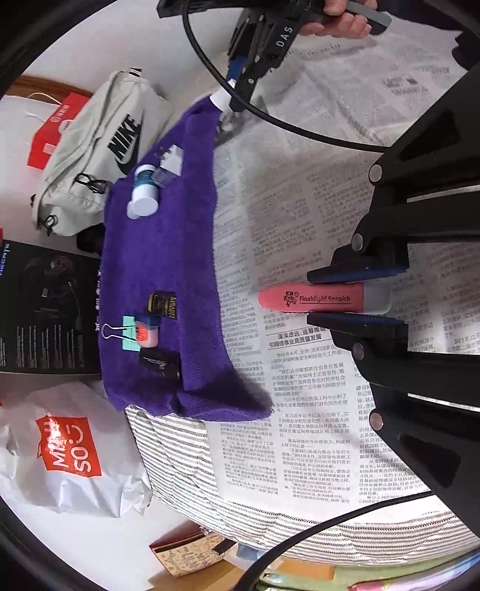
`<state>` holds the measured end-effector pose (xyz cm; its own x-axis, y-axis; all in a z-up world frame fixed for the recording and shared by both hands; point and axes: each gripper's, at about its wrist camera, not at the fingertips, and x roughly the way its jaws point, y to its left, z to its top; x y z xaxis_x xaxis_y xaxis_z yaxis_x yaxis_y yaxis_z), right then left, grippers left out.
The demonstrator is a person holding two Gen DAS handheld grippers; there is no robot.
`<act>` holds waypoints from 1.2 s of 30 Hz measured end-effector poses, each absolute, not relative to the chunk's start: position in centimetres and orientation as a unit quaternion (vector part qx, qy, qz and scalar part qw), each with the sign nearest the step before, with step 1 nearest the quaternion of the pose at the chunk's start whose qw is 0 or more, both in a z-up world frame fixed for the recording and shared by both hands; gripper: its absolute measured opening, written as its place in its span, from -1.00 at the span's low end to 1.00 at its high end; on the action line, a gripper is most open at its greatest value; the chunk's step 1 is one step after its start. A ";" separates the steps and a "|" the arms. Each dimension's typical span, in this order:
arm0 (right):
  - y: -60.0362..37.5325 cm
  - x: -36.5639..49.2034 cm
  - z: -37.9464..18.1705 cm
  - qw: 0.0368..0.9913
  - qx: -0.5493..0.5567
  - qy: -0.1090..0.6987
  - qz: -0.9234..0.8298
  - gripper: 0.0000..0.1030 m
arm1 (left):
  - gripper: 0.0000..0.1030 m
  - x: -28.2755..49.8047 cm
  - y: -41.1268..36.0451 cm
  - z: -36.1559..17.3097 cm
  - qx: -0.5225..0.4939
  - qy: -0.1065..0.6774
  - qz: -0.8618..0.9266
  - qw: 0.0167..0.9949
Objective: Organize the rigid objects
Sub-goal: 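Carry the tape roll in the right gripper and the pink tube in the left gripper onto the towel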
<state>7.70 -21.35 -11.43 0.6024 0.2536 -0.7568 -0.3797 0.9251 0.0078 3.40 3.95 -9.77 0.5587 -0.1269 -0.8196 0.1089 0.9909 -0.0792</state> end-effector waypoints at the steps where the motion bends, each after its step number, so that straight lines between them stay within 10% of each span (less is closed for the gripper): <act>1: -21.3 7.7 -11.1 0.891 -0.075 0.410 0.181 -0.37 | -0.71 3.4 3.9 -9.4 -0.009 0.462 -0.065 0.884; 36: -14.8 18.4 -8.8 0.871 -0.100 0.426 0.223 -0.37 | -0.71 12.0 4.9 -4.4 0.007 0.437 -0.081 0.896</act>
<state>18.43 -14.76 -8.82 0.5376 0.3038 -0.7865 -0.4742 0.8803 0.0159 12.04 4.95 -4.44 0.6042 -0.1390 -0.7846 0.1513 0.9868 -0.0584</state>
